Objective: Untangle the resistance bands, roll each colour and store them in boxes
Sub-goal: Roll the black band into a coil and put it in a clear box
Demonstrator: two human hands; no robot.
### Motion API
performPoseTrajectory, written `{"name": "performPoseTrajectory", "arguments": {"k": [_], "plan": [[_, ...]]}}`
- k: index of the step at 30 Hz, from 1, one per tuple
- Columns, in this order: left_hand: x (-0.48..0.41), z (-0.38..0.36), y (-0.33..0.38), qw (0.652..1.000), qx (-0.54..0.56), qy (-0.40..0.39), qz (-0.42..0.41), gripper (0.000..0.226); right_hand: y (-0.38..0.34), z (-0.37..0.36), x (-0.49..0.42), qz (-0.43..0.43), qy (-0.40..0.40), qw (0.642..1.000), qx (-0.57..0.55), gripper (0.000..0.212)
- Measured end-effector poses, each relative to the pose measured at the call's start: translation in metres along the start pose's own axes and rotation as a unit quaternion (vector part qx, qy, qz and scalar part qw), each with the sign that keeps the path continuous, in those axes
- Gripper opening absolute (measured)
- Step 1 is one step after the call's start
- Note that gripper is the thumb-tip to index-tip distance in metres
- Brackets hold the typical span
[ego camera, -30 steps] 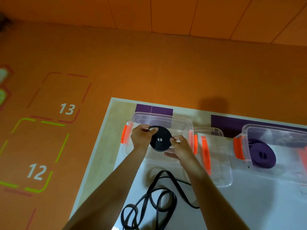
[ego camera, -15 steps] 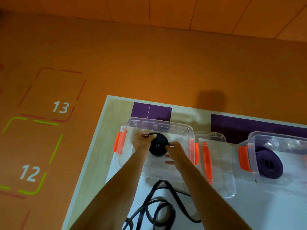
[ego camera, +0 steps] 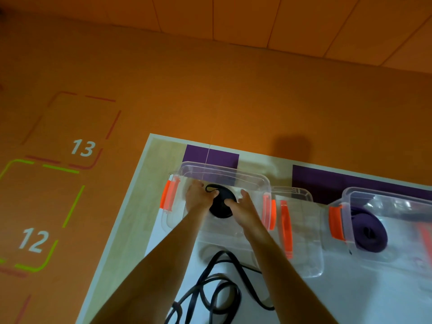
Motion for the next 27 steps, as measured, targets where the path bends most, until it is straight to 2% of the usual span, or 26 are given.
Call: {"name": "performPoseTrajectory", "arguments": {"k": [3,7,12,14,16,20,23,25,27], "plan": [[0.018,0.014,0.008,0.996,-0.058,-0.041,-0.061,0.049,-0.020,0.013,0.050,0.109,0.015,0.994,-0.019,0.055],[0.075,0.054,0.023,0.970,-0.116,-0.037,-0.209,0.022,-0.007,0.035,0.122,0.230,0.079,0.966,0.083,0.032],[0.167,0.093,0.013,0.907,-0.224,0.016,-0.355,0.016,0.034,0.042,0.187,0.376,0.152,0.893,0.195,0.015],[0.196,0.101,-0.005,0.899,-0.219,0.024,-0.380,0.011,0.062,0.039,0.194,0.364,0.167,0.881,0.251,0.013],[0.218,0.103,-0.030,0.905,-0.197,0.031,-0.375,0.008,0.094,0.035,0.190,0.307,0.163,0.889,0.298,0.016],[0.240,0.084,-0.089,0.925,-0.193,0.001,-0.327,0.015,0.149,0.038,0.166,0.175,0.153,0.924,0.305,0.046],[0.257,0.068,-0.126,0.925,-0.210,-0.029,-0.315,0.012,0.176,0.041,0.151,0.102,0.162,0.902,0.387,0.071],[0.267,0.058,-0.146,0.927,-0.206,-0.030,-0.312,0.007,0.188,0.040,0.145,0.080,0.151,0.885,0.433,0.080],[0.272,0.050,-0.160,0.931,-0.204,-0.025,-0.303,0.016,0.200,0.039,0.143,0.076,0.144,0.877,0.452,0.084]]}}
Point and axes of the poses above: each hand's wrist, its own x-axis away from the middle knuckle, its own z-axis out of the back of the hand, y = z × x, the point moved 6 cm from there along -x, towards the middle knuckle, and after that the axes turned 1 degree about -z, right-handed, at the moved point
